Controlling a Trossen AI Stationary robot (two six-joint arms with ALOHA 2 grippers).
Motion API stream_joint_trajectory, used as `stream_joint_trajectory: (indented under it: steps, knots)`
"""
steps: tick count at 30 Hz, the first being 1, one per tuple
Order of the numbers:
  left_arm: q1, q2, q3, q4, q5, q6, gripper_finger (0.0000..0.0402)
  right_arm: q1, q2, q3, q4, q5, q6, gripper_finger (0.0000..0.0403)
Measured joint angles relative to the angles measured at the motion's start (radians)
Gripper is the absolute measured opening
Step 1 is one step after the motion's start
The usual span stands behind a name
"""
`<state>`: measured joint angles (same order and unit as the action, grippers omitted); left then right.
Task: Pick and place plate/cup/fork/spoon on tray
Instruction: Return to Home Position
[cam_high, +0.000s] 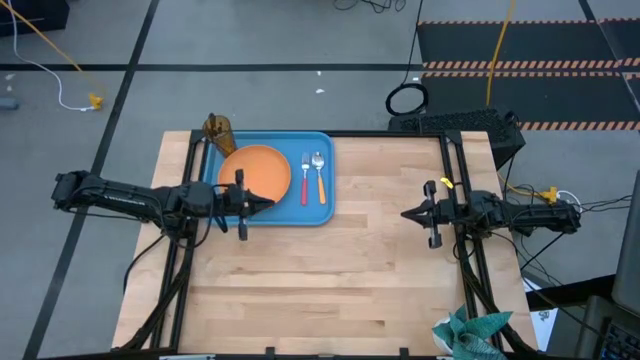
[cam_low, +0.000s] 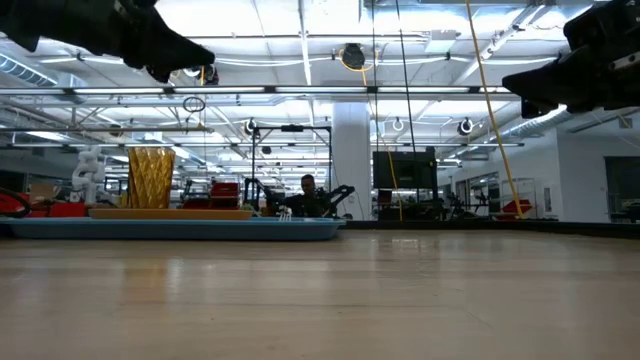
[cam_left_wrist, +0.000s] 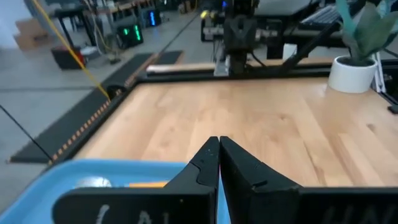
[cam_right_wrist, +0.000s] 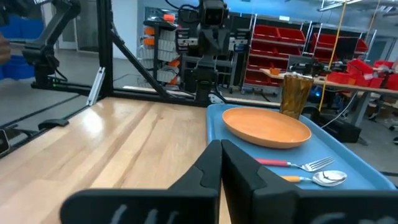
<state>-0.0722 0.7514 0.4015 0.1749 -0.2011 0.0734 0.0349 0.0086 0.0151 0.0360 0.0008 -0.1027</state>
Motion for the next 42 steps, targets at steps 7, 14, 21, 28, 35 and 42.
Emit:
stream_joint_trajectory:
  steps: [7,14,21,28,35,42]
  knots:
    - [-0.009,0.000,-0.001,-0.097,0.002,-0.017,0.0017,0.000,0.000,0.000,0.013,0.001,0.011,0.0000]
    - [0.004,-0.010,-0.099,-0.067,-0.007,-0.053,0.0017,0.000,0.000,0.000,0.018,0.000,0.011,0.0000]
    - [0.010,-0.039,-0.167,-0.041,-0.009,-0.067,0.0017,0.000,0.000,0.000,0.019,-0.001,0.012,0.0000]
    - [-0.013,-0.125,-0.278,-0.045,-0.009,-0.147,0.0017,0.000,0.000,0.000,0.019,-0.001,0.012,0.0000]
    - [-0.045,-0.242,-0.350,-0.022,-0.009,-0.136,0.0017,0.000,0.000,0.000,0.020,-0.001,0.012,0.0000]
    - [-0.048,-0.372,-0.374,-0.022,-0.003,-0.072,0.0017,0.000,0.000,0.000,0.020,-0.001,0.012,0.0000]
